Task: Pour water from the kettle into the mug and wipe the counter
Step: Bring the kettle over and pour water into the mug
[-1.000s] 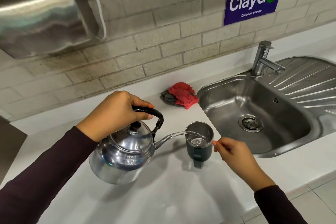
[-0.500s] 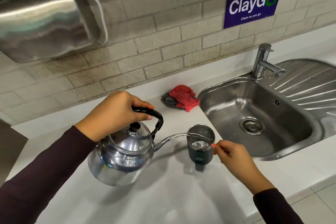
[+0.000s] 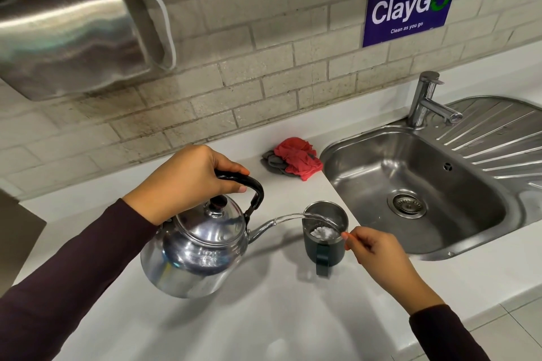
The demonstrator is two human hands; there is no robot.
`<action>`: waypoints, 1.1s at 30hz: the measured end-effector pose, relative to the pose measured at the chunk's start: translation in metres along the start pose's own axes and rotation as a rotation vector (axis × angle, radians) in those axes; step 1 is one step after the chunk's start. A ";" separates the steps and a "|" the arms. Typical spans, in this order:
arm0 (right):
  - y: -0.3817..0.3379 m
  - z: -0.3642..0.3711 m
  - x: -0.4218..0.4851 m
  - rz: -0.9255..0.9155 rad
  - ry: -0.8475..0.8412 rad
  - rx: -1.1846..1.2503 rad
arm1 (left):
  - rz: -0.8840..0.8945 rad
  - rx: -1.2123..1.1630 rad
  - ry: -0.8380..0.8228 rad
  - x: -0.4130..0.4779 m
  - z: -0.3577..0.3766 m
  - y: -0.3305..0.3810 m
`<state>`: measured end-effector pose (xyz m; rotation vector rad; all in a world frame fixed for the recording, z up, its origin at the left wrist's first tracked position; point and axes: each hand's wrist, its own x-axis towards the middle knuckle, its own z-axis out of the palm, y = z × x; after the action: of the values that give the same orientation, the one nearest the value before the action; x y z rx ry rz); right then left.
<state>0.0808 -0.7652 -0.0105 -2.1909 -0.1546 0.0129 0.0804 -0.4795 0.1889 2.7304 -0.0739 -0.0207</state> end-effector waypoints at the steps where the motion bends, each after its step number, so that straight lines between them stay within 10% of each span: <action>1: 0.000 0.000 0.000 -0.001 0.000 0.001 | 0.001 0.006 -0.002 0.000 0.000 0.001; 33: 0.001 0.000 -0.001 -0.014 0.001 -0.001 | 0.095 0.073 0.003 0.012 -0.002 0.001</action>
<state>0.0799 -0.7659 -0.0120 -2.1903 -0.1697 0.0041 0.0919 -0.4807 0.1914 2.7967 -0.2079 0.0134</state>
